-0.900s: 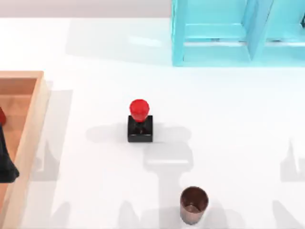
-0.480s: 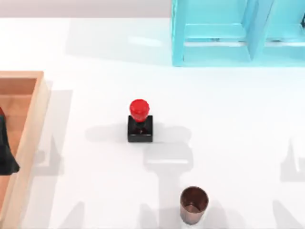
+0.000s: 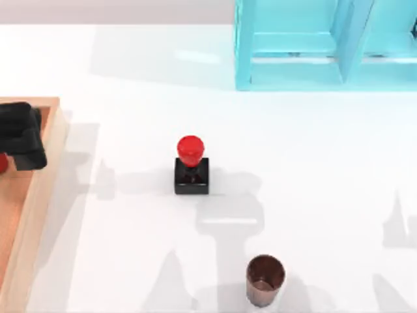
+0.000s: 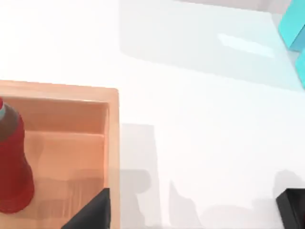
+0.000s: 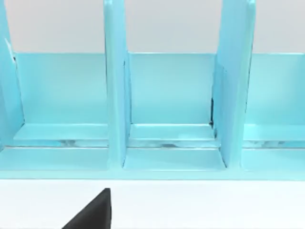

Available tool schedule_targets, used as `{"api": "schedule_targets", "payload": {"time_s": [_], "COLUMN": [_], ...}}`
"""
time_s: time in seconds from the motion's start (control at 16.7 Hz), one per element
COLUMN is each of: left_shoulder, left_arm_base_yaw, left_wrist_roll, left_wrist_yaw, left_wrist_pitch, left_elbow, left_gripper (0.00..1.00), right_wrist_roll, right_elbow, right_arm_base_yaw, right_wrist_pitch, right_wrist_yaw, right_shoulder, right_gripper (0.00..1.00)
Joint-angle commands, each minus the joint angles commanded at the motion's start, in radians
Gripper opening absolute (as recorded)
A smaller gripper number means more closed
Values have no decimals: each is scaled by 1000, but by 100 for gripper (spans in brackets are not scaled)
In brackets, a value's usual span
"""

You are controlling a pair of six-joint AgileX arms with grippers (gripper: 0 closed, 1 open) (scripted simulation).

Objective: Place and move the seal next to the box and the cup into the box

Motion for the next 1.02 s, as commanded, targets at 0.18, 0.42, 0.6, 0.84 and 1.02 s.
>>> {"api": "schedule_targets", "payload": {"time_s": [0.18,0.42,0.6,0.84,1.02], "left_shoulder": [299,708,994,1306,1466], "left_arm_base_yaw": [-72,-176,-251,-337,-381], "left_wrist_roll": [-73,-169,-234,-304,-340], "left_wrist_yaw": [-2,-2,0,3,3], "left_wrist_pitch": [-187,-440,-617,-810,-909], "left_elbow": [265,629,890,1190,1354], "left_gripper": [100,100,100,100,100], "right_wrist_roll": [0,0,0,0,0], "right_elbow": [0,0,0,0,0], "right_arm_base_yaw": [0,0,0,0,0], "right_wrist_pitch": [0,0,0,0,0], "right_wrist_yaw": [0,0,0,0,0], "right_shoulder": [0,0,0,0,0], "right_gripper": [100,100,100,100,100]}}
